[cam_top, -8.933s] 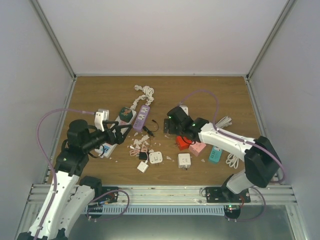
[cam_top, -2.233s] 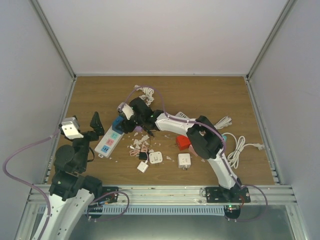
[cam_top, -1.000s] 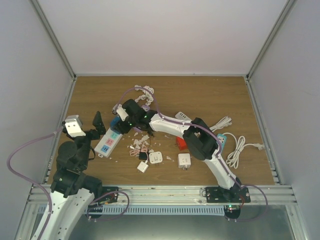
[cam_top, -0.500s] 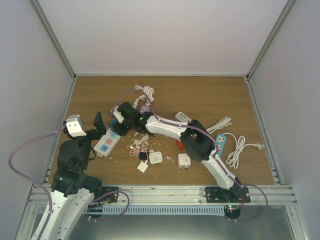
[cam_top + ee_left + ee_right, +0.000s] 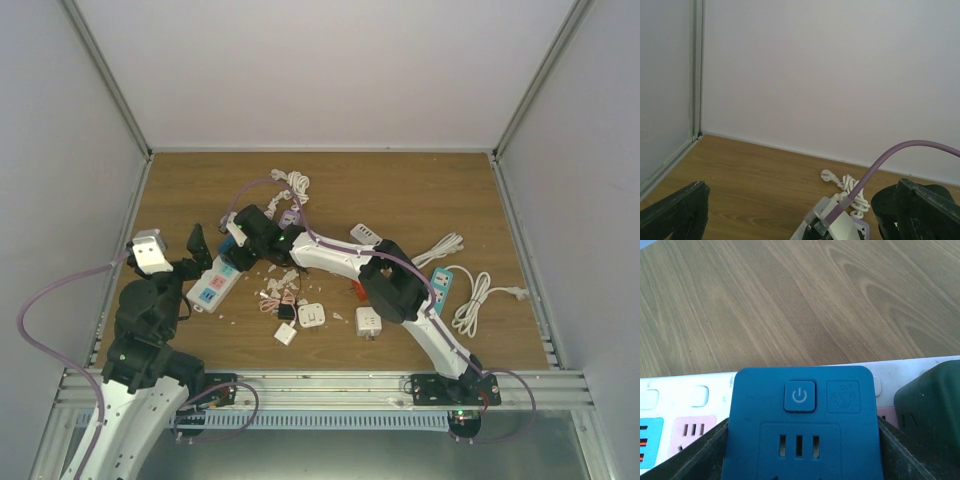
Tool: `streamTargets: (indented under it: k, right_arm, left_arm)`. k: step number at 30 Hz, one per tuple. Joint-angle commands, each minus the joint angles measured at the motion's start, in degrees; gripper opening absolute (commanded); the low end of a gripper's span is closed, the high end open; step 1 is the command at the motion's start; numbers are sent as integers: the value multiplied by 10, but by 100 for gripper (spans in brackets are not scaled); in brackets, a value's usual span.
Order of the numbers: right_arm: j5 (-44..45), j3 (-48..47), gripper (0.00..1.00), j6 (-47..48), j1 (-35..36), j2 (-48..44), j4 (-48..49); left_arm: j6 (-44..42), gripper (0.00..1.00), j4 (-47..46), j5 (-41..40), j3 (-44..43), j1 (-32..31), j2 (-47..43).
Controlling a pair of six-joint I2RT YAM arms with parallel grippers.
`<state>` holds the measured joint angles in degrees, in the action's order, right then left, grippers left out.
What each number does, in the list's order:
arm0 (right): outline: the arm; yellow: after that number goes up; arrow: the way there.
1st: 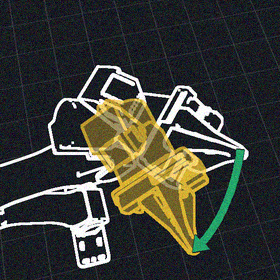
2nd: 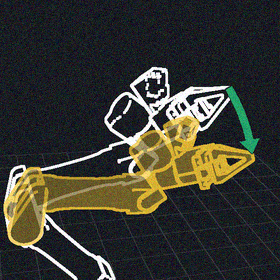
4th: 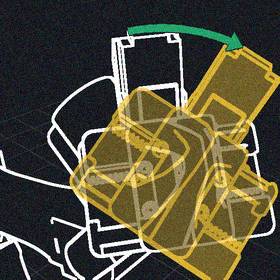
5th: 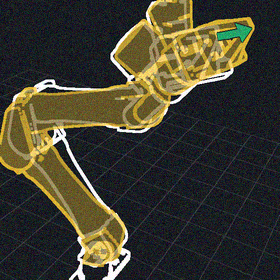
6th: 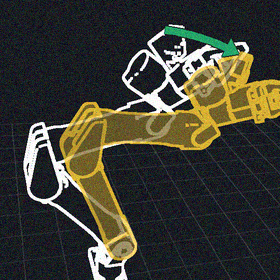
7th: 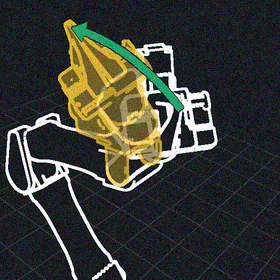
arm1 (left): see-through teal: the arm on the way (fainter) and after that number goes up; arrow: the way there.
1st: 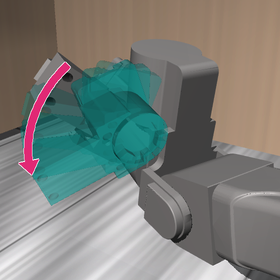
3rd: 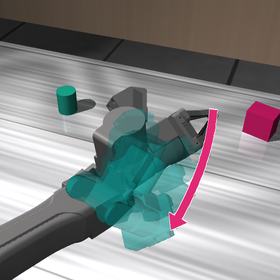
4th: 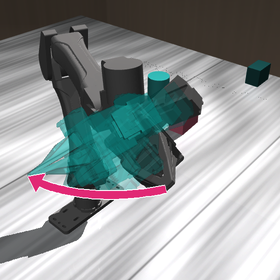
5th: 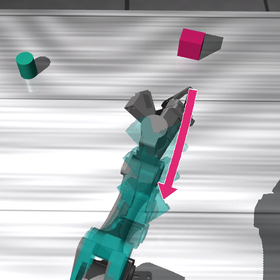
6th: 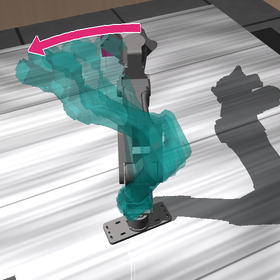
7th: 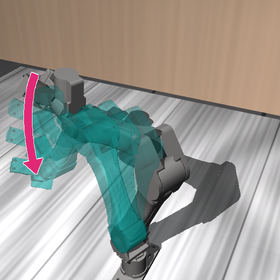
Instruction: Insert the plug
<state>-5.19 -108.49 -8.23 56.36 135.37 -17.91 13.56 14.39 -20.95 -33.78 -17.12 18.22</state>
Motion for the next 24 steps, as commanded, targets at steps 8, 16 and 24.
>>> streamTargets:
  k: [8, 16, 24]
  right_arm:
    - [36, 20, 55, 10, -33, 16, -192]
    - [-54, -44, 91, -44, -26, -47, -147]
    - [-2, 96, 98, -86, -27, -177, -69]
  left_arm:
    - [9, 99, -21, -1, -7, 3, 16]
    - [16, 99, -12, -13, -15, 3, 43]
    - [4, 99, -38, 85, -9, 3, 76]
